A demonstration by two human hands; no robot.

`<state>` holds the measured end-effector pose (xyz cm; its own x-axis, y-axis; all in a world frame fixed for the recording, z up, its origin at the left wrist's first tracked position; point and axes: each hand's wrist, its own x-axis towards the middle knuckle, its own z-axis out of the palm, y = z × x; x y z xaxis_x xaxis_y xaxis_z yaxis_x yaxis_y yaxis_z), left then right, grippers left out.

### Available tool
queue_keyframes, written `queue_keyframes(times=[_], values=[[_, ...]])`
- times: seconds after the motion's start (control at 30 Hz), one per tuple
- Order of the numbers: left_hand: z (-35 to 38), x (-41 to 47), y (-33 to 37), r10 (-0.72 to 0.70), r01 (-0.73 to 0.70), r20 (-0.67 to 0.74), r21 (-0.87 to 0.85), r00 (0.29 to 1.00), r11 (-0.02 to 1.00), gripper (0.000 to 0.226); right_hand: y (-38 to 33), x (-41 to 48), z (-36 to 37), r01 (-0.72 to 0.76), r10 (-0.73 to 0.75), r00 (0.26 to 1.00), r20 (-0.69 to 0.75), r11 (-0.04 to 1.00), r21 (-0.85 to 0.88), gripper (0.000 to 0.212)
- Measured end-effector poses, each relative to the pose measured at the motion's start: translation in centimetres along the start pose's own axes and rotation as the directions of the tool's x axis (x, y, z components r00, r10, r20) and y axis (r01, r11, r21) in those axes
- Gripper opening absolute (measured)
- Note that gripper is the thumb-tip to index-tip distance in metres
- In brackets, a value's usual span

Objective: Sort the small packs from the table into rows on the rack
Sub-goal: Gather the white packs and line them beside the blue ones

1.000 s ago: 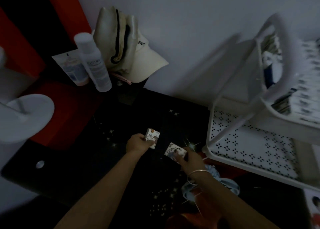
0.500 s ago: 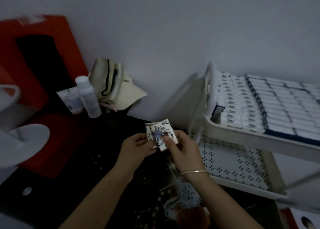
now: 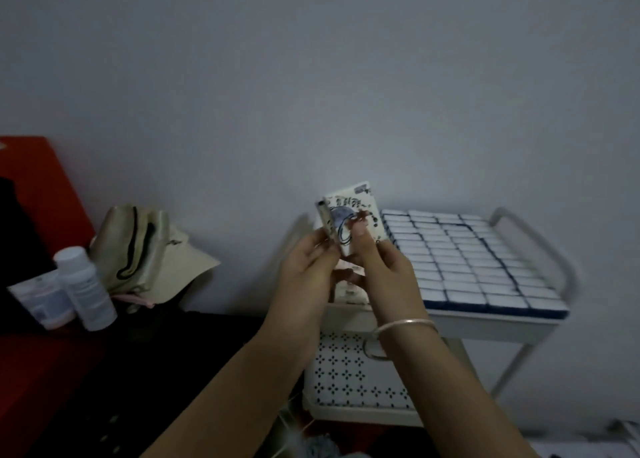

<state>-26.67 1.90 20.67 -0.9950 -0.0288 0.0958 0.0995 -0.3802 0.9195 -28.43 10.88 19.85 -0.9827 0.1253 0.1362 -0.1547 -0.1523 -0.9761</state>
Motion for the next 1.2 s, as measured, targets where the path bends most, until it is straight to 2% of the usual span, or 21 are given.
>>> queue_keyframes(times=[0.1, 0.2, 0.33, 0.4, 0.47, 0.53, 0.63, 0.7, 0.8, 1.0, 1.03, 1.1, 1.13, 1.2], values=[[2.4, 1.7, -0.4, 0.004, 0.007, -0.054, 0.195, 0.999, 0.981, 0.019, -1.2, 1.7, -1.7, -0.045, 0.048, 0.998, -0.043, 0.995, 0.084, 0.036], [2.3, 3.7, -0.4, 0.052, -0.031, -0.048, 0.358, 0.998, 0.933, 0.024, -1.7, 4.1, -3.0, -0.023, 0.026, 0.998, -0.05, 0.999, 0.048, 0.033], [-1.0, 6.5, 0.5, 0.208, -0.089, -0.207, 0.47, 0.956, 0.878, 0.026, -1.8, 9.3, -4.4, -0.091, 0.081, 0.992, -0.1, 0.991, -0.099, 0.035], [-3.1, 7.8, 0.1, 0.229, -0.081, -0.299, 0.436, 0.926, 0.896, 0.032, -1.4, 12.1, -4.8, -0.166, 0.153, 0.985, -0.076, 0.963, -0.213, 0.036], [-4.8, 9.1, -0.6, 0.164, -0.032, -0.361, 0.345, 0.918, 0.938, 0.037, -0.9, 14.7, -4.5, -0.264, 0.266, 0.963, -0.034, 0.917, -0.3, 0.038], [-5.8, 10.2, -1.2, 0.096, 0.023, -0.376, 0.298, 0.922, 0.954, 0.034, -0.6, 16.8, -3.8, -0.365, 0.39, 0.921, -0.011, 0.851, -0.378, 0.041], [-6.5, 12.2, -1.6, -0.024, 0.09, -0.336, 0.185, 0.942, 0.979, 0.024, -0.3, 19.0, -2.3, -0.414, 0.506, 0.862, 0.039, 0.745, -0.524, 0.037], [-6.6, 13.5, -1.9, -0.124, 0.138, -0.245, 0.04, 0.961, 0.99, 0.029, -0.2, 19.8, -1.2, -0.404, 0.55, 0.832, 0.069, 0.687, -0.604, 0.035], [-6.5, 15.2, -2.2, -0.213, 0.194, -0.108, -0.159, 0.971, 0.968, 0.043, 0.0, 20.7, 0.4, -0.329, 0.554, 0.829, 0.075, 0.591, -0.736, 0.033], [-6.8, 17.4, -3.1, -0.3, 0.296, -0.013, -0.131, 0.954, 0.946, 0.065, 0.2, 22.1, 3.0, -0.165, 0.62, 0.781, 0.07, 0.313, -0.935, 0.031], [-6.8, 17.6, -3.2, -0.311, 0.308, -0.009, -0.101, 0.95, 0.946, 0.068, 0.3, 22.3, 3.2, -0.146, 0.621, 0.78, 0.079, 0.302, -0.942, 0.029], [-6.9, 18.1, -3.0, -0.33, 0.33, 0.002, -0.025, 0.944, 0.944, 0.073, 0.5, 22.7, 3.1, -0.158, 0.594, 0.8, 0.085, 0.345, -0.925, 0.031], [-6.9, 18.3, -2.8, -0.342, 0.342, 0.009, 0.019, 0.94, 0.94, 0.077, 0.7, 22.8, 2.9, -0.145, 0.545, 0.833, 0.095, 0.381, -0.913, 0.032], [-7.1, 18.9, -2.5, -0.363, 0.359, 0.019, 0.102, 0.932, 0.928, 0.083, 1.3, 22.8, 2.3, -0.013, 0.394, 0.905, 0.16, 0.401, -0.916, 0.036]])
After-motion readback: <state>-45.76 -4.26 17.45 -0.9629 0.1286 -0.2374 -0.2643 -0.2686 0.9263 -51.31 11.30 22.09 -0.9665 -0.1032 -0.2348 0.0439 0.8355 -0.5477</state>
